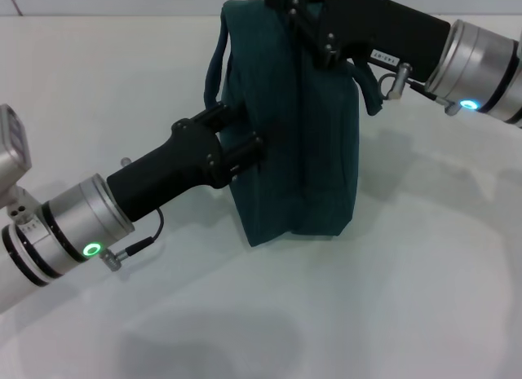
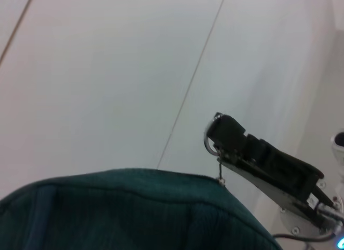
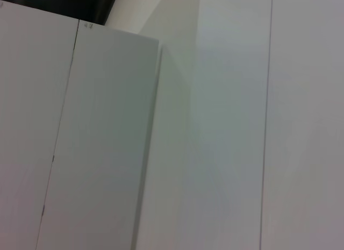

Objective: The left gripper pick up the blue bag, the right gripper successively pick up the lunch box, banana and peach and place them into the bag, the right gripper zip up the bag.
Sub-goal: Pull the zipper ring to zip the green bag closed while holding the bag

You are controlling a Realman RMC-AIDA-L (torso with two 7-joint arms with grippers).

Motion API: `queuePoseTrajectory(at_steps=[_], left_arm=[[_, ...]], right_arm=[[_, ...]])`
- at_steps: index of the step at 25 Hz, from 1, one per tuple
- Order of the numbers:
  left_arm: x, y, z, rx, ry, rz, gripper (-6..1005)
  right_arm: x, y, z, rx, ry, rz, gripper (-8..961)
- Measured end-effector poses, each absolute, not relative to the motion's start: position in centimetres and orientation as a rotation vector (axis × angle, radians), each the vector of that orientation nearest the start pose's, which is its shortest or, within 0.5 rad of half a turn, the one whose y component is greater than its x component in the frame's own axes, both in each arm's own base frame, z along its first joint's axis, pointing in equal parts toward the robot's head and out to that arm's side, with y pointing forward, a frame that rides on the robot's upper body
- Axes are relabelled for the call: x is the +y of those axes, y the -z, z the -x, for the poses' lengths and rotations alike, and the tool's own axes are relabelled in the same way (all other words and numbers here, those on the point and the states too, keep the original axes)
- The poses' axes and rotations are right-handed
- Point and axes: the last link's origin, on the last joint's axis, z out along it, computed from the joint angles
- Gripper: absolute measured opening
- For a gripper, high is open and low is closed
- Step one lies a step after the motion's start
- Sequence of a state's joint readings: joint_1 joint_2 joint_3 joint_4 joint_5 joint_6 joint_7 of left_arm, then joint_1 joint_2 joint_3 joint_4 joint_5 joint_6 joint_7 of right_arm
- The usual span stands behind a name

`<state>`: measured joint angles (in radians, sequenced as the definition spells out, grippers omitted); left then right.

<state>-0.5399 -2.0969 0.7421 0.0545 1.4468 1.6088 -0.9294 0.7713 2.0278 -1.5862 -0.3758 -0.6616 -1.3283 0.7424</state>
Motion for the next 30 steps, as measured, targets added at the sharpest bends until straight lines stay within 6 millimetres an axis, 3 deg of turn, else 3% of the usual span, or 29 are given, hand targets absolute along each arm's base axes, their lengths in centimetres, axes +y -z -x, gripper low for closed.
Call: queuePoseTrajectory(at_steps=[5,19,24,30], left_arm=[[29.2,5.3,24.4,-0.697,1.369,2.322,572],[29.3,5.3,24.2,-0.677,1.364,2.341,108],[29.0,5.4,24.3,-0.673,1.358,2.358,53],[28.3,5.1,24.1,-0.607,1.362,2.444,63]], right_arm=[[38.6,3.5,-12.6,-0.060,-1.229,2.422,17],[38.5,3.4,-12.9,-0.038,-1.233,2.423,17],[38.5,3.3,-13.0,0.048,-1.261,2.431,18],[38.8,3.0,-13.3,0.158,-1.298,2.414,18]])
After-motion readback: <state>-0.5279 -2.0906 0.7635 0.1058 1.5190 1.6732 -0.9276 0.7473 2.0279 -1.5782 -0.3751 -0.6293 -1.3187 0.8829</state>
